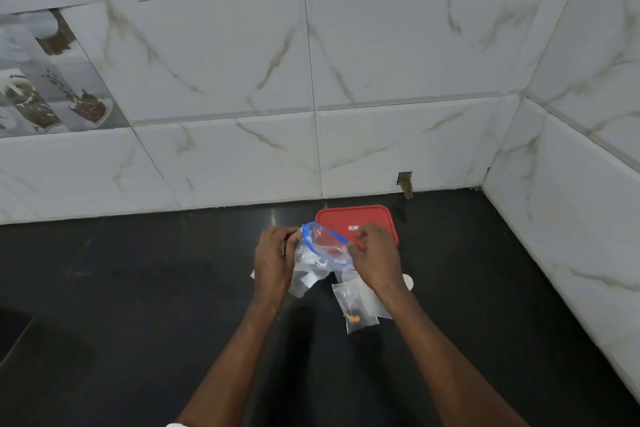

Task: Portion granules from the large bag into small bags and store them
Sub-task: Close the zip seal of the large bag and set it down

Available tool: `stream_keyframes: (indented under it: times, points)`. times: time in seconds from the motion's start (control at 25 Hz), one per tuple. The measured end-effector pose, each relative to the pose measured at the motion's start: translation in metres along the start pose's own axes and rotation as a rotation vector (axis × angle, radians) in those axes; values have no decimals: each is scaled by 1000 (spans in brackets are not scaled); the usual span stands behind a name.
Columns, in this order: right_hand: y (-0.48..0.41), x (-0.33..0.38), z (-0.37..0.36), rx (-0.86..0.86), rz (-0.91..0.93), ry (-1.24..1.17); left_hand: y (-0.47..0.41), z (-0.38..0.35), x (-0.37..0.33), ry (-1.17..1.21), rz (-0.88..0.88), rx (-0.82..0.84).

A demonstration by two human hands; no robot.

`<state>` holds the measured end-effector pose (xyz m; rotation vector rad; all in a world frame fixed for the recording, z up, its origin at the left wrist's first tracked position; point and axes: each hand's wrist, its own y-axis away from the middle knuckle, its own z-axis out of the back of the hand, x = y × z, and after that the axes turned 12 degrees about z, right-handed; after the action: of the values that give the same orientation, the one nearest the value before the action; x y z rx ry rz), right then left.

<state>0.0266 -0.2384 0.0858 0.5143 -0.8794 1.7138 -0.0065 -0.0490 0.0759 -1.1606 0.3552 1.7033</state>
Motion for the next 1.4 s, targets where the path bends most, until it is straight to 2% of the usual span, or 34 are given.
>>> stream_keyframes:
  times: [0.04,0.12,0.2,0.36,0.56,0.72,0.76,0.8,0.92,0.96,1.0,1.08,1.2,1.4]
  points:
    - [-2,8,3,-15,108,-23,1,0,-3,-30,-33,-37]
    - [-2,27,3,64,251,-164,5,-2,-12,-47,-94,-67]
    - [1,38,-3,109,292,-208,10,-5,-18,-36,-158,-39]
    - [3,26,-9,-44,272,-284,14,-2,-18,-38,-213,96]
    - [4,14,-9,-100,145,-284,13,2,-9,-22,-119,181]
    - [0,11,-8,51,-208,-653,9,-1,-14,-37,47,187]
    - [1,9,-7,63,-182,-609,9,-2,-14,-45,61,213]
    - [2,7,-5,64,-80,-474,9,-2,-14,-50,68,240]
    - [0,2,-1,86,437,-52,7,0,-11,-75,61,310]
    - [-1,2,-1,84,537,-14,5,2,-10,-99,43,329]
    - [-3,3,2,74,557,-17,4,4,-9,-125,21,345]
    - [-7,5,9,13,437,-115,1,7,-7,-131,21,365]
    - [-13,-3,18,-26,167,-298,-2,15,-3,23,188,375]
    - [2,-16,16,364,-205,-563,-1,23,-3,316,275,406]
